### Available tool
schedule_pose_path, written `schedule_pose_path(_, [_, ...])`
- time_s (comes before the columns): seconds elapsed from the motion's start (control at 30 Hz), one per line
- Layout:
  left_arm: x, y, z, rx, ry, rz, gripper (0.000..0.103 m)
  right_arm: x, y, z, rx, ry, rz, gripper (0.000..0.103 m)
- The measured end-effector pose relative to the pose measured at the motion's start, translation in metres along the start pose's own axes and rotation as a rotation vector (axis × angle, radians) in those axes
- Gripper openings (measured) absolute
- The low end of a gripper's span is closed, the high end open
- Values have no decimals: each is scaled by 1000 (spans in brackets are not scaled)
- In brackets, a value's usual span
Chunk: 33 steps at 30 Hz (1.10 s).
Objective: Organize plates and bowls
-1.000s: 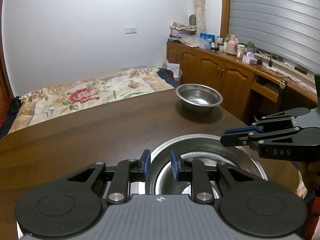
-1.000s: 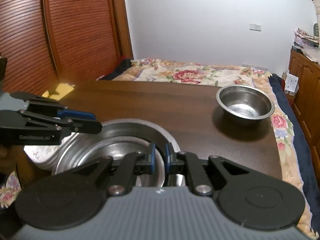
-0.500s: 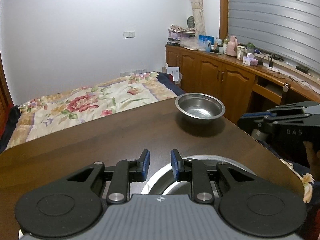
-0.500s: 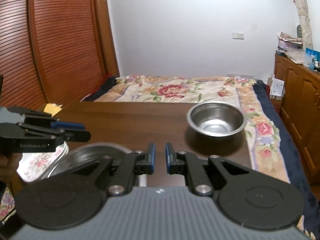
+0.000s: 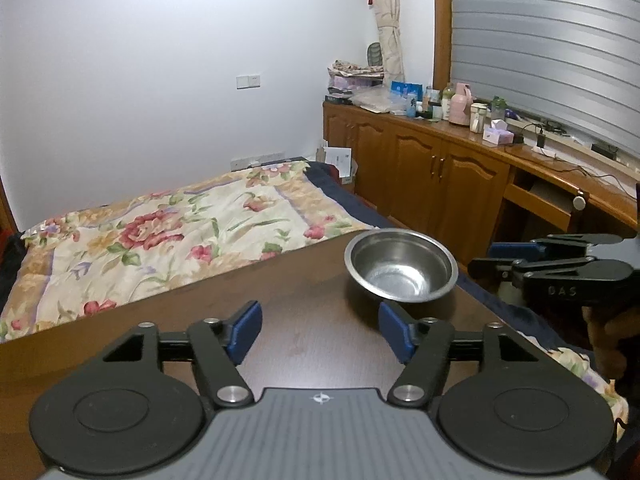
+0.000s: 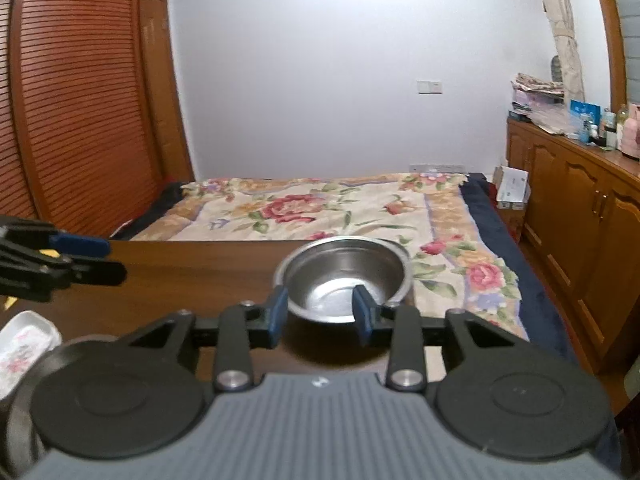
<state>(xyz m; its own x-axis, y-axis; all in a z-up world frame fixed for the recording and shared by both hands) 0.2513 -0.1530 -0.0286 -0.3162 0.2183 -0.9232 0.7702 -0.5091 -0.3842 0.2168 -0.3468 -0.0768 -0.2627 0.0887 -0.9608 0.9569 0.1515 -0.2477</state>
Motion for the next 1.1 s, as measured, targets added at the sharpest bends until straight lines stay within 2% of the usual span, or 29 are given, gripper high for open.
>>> schedule_pose_path(0.1, [-6,13,0,1,6,-9,71,2,11,12,23,16,6,48])
schedule_pose_path(0.33, [-17,45,0,18,12,-31,71,8,35,32,41,59,-18,48])
schedule_pose_path(0.73, [-15,108,12,76,18,-128,70,14,50,49,44,110,-46,48])
schedule_pose_path(0.83, [-14,120,17,87,32,-151,65,15,52,52,37,127,-53,48])
schedule_pose_path(1.1, [-10,147,19,114,17,-207,60,15,61,55,10,163,-74,48])
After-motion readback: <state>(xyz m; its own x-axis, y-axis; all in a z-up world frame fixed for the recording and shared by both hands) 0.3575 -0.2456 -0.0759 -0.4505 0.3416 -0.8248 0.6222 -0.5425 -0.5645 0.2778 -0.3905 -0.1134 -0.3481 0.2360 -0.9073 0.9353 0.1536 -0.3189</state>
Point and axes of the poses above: each gripper's, at about its wrist camera, not at the fingertips, and y roughly the way its jaws point, z to its right, x to its underside, the point moved 5 cm from there along y, roughly the way its jaws point, and after that the axes turned 9 degrees about z, right-handed, at the moved point
